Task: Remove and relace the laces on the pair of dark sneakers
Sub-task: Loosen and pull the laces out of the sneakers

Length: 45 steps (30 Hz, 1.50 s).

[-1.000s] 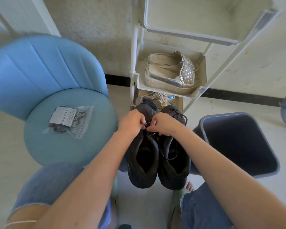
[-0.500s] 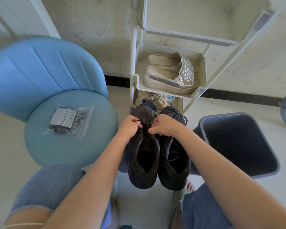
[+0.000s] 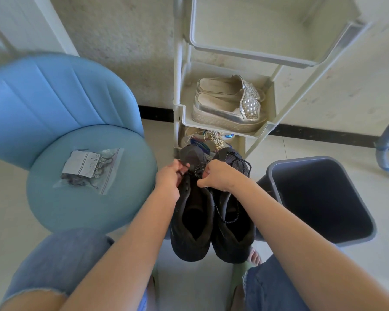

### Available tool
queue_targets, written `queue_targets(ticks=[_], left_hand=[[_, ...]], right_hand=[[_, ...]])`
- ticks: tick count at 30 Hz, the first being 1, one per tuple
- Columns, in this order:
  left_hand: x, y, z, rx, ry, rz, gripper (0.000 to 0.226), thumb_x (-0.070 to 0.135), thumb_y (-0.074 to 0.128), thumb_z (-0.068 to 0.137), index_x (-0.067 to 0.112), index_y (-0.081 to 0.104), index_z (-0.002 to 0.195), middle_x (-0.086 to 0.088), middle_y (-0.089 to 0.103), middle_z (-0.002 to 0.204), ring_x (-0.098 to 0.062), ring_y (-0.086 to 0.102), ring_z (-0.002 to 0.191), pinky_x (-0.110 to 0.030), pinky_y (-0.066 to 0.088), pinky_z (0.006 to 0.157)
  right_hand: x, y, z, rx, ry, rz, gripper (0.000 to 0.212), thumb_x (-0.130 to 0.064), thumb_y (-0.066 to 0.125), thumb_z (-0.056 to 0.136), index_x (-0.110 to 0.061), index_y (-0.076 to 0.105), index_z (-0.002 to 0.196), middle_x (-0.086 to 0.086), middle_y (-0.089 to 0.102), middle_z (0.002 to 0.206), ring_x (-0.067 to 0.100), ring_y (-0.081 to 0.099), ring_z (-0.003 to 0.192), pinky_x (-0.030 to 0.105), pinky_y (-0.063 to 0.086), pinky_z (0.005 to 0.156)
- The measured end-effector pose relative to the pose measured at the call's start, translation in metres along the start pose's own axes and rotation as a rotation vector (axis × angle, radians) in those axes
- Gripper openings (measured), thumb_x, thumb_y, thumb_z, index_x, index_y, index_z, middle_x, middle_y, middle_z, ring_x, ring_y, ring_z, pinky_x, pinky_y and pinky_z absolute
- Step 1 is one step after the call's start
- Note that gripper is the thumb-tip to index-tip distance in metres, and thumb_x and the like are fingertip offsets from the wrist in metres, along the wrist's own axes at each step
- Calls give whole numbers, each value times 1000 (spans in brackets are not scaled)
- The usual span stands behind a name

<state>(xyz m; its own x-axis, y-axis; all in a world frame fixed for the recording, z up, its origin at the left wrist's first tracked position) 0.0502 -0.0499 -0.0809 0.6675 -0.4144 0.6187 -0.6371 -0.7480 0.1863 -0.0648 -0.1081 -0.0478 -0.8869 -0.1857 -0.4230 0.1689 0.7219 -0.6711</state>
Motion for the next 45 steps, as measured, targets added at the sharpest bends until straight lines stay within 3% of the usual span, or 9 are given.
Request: queue_targets(ticks=[3,6,9,11,17,22,27,37,45], left_hand=[[7,-3,0,32,-115,-265,38,16,35,102,14,40,65,1,59,69,-6,61,64,-22,42,61],[14,3,-10,-45,178,342,27,11,42,96,12,45,69,-5,52,68,-8,55,51,-26,46,61],[13,7,-12,-146,545,1098,9,26,56,92,17,57,93,4,58,81,-13,56,75,-31,45,73],[13,6,-8,-225,601,1260,15,28,57,92,17,65,98,1,66,92,-17,59,87,-33,47,80],[17,1,-6,-318,542,1206,12,14,61,89,15,71,96,-3,71,94,-14,61,86,-24,46,79],[19,5,-13,-282,630,1299,16,15,62,88,19,72,100,2,69,88,-14,62,84,-25,47,75],[17,10,-18,-282,789,1505,23,14,50,93,15,71,104,-6,66,96,-23,57,91,-30,41,72],[31,2,-17,114,902,1161,31,4,33,99,6,64,104,-13,59,111,-29,45,108,-31,33,88],[24,6,-11,-176,668,1440,24,28,54,94,27,63,116,-5,62,108,-24,59,100,-36,48,86]], right_hand=[[0,2,0,-8,11,-20,38,-33,67,82,-2,60,103,9,64,94,29,63,94,41,51,87],[-1,0,-2,13,-3,-37,39,-32,67,81,0,63,102,12,67,96,30,64,94,38,51,85],[-3,-1,-4,48,-22,-70,37,-29,68,80,-1,64,102,13,58,115,30,62,93,37,49,84],[-4,-1,-4,61,-27,-66,39,-29,70,80,-3,59,106,12,36,129,28,57,87,36,48,82],[-4,2,-3,92,34,-13,64,-30,73,79,0,42,126,13,21,135,23,49,82,30,42,75],[-2,2,-2,105,18,92,71,-24,70,81,3,32,134,13,24,134,25,40,119,27,40,85],[-1,4,-3,98,79,215,81,-23,75,76,-2,24,136,11,24,132,24,42,106,28,38,79],[-1,0,-3,164,102,362,78,-20,77,75,-7,23,130,9,21,125,21,35,100,27,41,76],[-3,0,-3,146,46,234,75,-21,77,76,-7,28,131,12,21,131,23,43,87,29,40,74]])
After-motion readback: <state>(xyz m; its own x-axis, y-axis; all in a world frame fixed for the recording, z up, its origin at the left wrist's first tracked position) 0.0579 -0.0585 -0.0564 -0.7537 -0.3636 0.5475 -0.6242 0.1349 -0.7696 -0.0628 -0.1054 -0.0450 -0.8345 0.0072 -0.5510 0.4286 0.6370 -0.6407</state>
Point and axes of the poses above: each hand's wrist, its own z-axis towards the middle knuckle, its own y-axis out of the palm, x = y × z, the point moved 2 cm from there along z, towards the middle knuckle
